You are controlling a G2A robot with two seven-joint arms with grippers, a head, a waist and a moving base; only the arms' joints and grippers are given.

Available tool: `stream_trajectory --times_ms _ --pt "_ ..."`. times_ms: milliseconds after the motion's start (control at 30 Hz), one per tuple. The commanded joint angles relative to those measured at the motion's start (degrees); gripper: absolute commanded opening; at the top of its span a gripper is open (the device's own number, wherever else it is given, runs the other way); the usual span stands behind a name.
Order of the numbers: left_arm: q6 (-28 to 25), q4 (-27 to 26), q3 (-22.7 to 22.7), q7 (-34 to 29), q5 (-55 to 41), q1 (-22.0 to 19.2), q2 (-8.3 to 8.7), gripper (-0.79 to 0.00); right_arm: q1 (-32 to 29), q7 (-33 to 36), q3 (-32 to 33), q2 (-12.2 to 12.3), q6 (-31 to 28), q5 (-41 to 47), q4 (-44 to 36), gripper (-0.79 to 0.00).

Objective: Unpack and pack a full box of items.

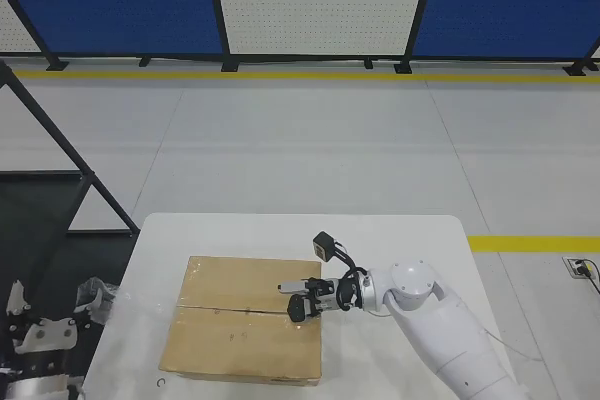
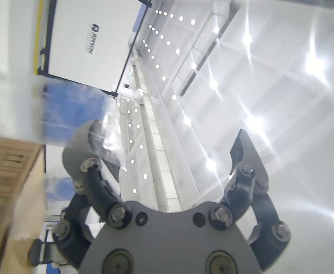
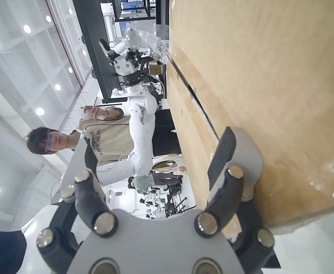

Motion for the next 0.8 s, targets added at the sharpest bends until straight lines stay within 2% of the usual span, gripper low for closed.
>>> stream_trajectory --times_ms 0,133,233,333,467,600,767 --pt "0.5 2.5 0.3 -0.1 -0.5 0.9 -0.19 0.000 0.0 0.0 0.0 0.0 0.0 0.1 0.3 0.000" --pt "-3.0 7.3 -1.1 1.0 3.9 2.2 -0.33 0.000 0.2 0.2 -0.1 -0.1 0.1 0.4 0.9 0.000" --pt "-4.8 10.1 -2.0 2.1 5.6 1.5 -0.43 0.000 0.6 0.5 -0.4 -0.2 0.3 0.5 1.5 0.000" --pt "-6.9 11.5 -3.5 3.4 7.5 0.9 -0.46 0.000 1.2 0.9 -0.8 -0.4 0.4 0.6 2.0 0.000" --pt "-9.0 11.9 -3.3 4.9 9.4 0.7 -0.79 0.000 1.7 1.0 -1.3 -0.7 0.3 0.9 2.7 0.000" --pt "-8.5 10.7 -2.1 3.1 8.7 2.0 -1.22 0.000 2.2 1.1 -1.6 -0.9 0.1 1.1 3.5 0.000" --pt "-2.6 6.3 0.7 -5.9 10.2 5.3 -1.31 0.000 2.5 1.1 -1.9 -1.1 -0.1 1.3 4.1 0.000"
